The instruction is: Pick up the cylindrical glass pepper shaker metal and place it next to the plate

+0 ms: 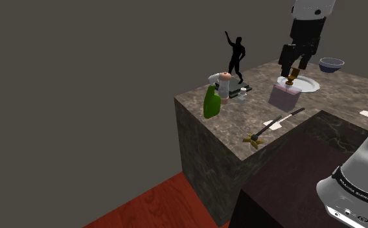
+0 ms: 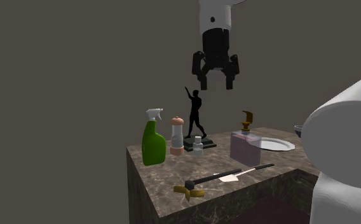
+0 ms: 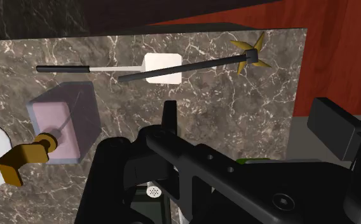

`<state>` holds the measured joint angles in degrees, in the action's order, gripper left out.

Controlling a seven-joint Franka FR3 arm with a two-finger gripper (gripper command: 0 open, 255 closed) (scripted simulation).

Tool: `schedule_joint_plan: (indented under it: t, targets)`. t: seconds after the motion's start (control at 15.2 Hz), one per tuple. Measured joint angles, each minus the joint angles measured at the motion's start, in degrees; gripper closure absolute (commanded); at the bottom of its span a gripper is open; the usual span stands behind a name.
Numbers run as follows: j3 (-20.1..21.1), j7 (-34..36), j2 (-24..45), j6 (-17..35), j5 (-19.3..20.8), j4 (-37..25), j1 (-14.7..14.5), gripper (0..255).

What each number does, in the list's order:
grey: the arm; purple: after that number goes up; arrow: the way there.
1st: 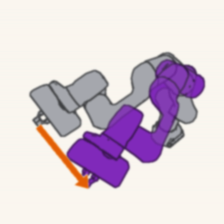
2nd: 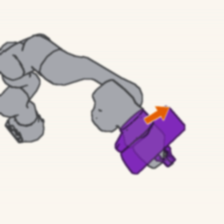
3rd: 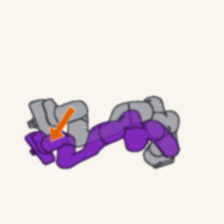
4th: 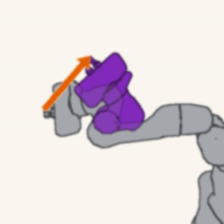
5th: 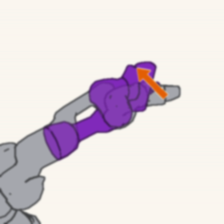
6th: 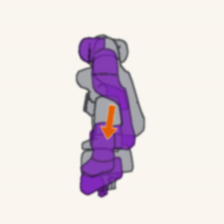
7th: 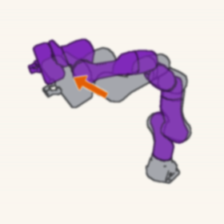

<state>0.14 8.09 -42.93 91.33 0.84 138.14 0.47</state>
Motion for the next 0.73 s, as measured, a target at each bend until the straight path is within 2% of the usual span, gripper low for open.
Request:
schedule_joint_plan:
  t: [0.2,0.46,0.73]
  targets:
    - [-0.32,-0.33,1.99,2.25,0.25,-0.25,0.15,0]
    - [-1.32,-1.37,8.62,10.26,0.9,-0.62,0.57,0]
    - [-2.22,-2.33,15.74,16.38,1.26,-3.59,0.88,0]
